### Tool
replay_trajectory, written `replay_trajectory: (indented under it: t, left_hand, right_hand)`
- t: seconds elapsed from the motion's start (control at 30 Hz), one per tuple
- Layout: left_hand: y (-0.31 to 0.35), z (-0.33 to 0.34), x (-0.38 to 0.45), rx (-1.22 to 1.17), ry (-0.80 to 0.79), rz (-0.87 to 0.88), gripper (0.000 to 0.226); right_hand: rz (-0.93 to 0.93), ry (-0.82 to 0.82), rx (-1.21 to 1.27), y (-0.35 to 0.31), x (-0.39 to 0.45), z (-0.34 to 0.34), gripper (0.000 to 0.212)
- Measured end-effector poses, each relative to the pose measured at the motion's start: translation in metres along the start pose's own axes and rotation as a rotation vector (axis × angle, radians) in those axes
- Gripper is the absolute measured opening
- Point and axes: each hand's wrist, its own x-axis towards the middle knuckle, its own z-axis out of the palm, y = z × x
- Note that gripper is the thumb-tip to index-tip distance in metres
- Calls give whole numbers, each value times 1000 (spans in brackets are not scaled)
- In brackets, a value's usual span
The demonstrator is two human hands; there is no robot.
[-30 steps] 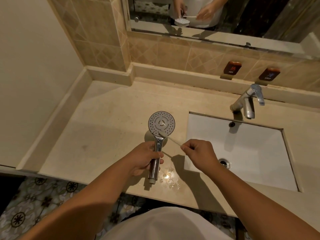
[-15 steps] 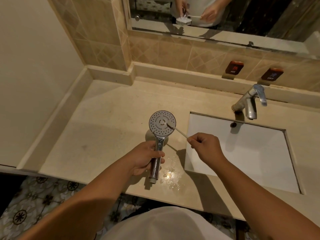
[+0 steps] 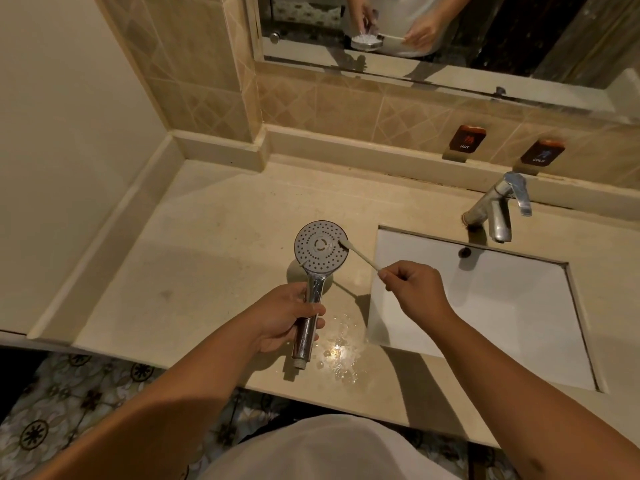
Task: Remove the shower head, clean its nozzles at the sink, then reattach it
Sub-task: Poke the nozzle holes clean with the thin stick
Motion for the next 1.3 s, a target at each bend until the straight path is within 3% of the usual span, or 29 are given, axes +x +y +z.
replay_trajectory:
  t: [0.13,0.27,0.7,0.83,0.97,1.1,1.3]
  left_hand:
    - [-2,-1,-2,-3,-5,-6,34]
    - [-5,-2,-2,13,0,-5,35]
    - [-11,2,-5,59,36,10,35]
    - [-12,6,-7,99,29,14,33]
    - [-12,6,-7,115,33,19,34]
    - [-14,6,-8,139,32,23,34]
    - [-17,6,-7,131,42,25,32]
  right_hand:
    - [-13,-71,-43,0,-3,6,22]
    - [26,36,7,-1,4,2,26]
    - [62,-1,12,-6,-9,20,21]
    - [107,69,33,-9,-1,12,21]
    - [77,-2,-10,-13,-4,17,20]
    - [108,48,-9,-17,3,10,19]
    - [4,-91,-117,-17,-23,28,20]
